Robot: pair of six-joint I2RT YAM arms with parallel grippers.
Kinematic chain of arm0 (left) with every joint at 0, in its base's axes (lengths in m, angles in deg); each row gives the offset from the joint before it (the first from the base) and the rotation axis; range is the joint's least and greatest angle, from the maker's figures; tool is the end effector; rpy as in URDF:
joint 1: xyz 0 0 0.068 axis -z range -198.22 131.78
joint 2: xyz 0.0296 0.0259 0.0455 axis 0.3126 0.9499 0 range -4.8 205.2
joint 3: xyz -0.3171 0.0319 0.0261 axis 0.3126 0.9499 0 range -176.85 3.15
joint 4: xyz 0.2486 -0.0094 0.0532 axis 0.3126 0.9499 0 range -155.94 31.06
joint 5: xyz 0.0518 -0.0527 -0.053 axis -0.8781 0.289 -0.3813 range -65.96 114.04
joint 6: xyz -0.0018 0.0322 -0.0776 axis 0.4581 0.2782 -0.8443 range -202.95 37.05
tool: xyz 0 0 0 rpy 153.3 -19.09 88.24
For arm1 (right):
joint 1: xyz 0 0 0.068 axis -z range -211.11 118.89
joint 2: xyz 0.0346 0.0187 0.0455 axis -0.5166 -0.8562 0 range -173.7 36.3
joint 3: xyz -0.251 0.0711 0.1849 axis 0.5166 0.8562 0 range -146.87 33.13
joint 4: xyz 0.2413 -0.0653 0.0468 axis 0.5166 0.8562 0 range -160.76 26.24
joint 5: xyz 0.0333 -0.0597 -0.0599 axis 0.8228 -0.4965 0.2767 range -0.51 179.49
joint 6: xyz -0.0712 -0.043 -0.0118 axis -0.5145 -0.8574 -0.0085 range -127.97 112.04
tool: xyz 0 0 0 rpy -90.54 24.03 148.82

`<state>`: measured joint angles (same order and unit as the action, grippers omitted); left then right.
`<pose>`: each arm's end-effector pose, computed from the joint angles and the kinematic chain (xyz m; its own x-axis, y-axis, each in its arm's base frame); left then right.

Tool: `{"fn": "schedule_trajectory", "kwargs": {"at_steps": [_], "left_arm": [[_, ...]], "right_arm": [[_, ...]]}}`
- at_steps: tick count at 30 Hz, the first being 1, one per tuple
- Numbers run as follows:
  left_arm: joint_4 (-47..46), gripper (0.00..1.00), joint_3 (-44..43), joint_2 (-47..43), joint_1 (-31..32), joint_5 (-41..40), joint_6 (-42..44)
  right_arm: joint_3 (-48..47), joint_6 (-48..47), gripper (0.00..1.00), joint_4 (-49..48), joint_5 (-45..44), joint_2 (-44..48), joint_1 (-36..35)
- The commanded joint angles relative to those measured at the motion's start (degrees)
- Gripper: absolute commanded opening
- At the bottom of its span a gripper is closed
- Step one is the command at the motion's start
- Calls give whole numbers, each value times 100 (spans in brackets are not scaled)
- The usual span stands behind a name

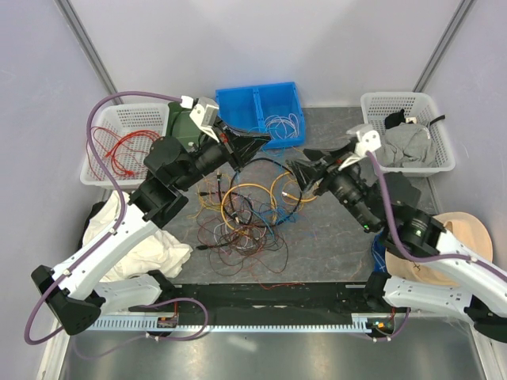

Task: Untangle the cables

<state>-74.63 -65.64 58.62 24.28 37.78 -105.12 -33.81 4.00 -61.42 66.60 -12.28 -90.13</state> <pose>0.1742 -0.1833 0.5102 -0.1459 -0.3635 -0.9201 0.8326 0.4573 -0.3126 0.1069 0.1223 0.5016 -0.0439 0.2981 -0.9535 -0.5961 0.7581 0.2644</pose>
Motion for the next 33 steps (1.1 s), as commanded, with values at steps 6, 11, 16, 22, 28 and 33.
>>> {"fn": "schedule_trajectory", "kwargs": {"at_steps": [6, 11, 16, 22, 28, 33], "left_arm": [[34, 2, -117, 13, 13, 208, -15], [139, 2, -195, -84, 13, 121, 125], [236, 2, -292, -110, 13, 103, 178], [245, 2, -336, -102, 13, 147, 117], [254, 2, -354, -145, 13, 173, 82], [289, 2, -345, -163, 13, 164, 82]], "right_arm": [[-496, -502, 56, -689, 233, -697, -4], [-58, -485, 48, -680, -109, -487, -4], [567, -353, 38, -697, -312, -100, -4], [1016, -221, 34, -881, -312, -186, -4], [1121, -300, 34, -1180, -444, -591, -4], [1165, -353, 32, -1593, -400, -802, -4]]}}
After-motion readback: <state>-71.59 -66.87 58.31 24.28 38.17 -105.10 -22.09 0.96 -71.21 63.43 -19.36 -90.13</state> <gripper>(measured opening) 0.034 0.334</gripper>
